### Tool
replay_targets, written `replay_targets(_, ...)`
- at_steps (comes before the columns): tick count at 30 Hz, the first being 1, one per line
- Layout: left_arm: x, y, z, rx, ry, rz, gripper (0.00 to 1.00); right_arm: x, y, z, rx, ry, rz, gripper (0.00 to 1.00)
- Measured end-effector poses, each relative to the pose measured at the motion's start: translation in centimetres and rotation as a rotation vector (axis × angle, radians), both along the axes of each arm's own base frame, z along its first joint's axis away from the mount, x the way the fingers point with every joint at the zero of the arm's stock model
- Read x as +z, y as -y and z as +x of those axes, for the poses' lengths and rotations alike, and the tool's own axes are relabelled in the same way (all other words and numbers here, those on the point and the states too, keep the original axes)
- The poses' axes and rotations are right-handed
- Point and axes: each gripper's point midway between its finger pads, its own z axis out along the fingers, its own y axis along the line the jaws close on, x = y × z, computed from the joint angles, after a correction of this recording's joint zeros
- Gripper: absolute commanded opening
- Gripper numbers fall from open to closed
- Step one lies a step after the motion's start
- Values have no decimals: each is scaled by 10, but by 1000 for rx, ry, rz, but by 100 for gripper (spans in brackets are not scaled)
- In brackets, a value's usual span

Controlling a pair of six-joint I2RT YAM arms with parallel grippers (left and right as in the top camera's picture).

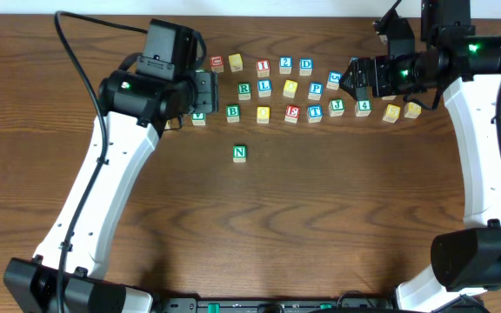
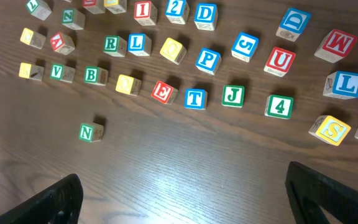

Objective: Spell out NEURIPS
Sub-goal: 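Set the green N block down and open the left gripper, then move the right gripper over the red U block at the back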

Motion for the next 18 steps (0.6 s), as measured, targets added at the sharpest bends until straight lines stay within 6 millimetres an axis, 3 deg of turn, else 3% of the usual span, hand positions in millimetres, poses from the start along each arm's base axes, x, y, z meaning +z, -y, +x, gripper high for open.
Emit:
replay_targets(5,-4,-12,-3,27,-29,9,64,0,0,0,0,0,0,99)
replay_targets(18,-8,-15,-9,28,-61,18,64,0,0,-1,1,-4,2,99)
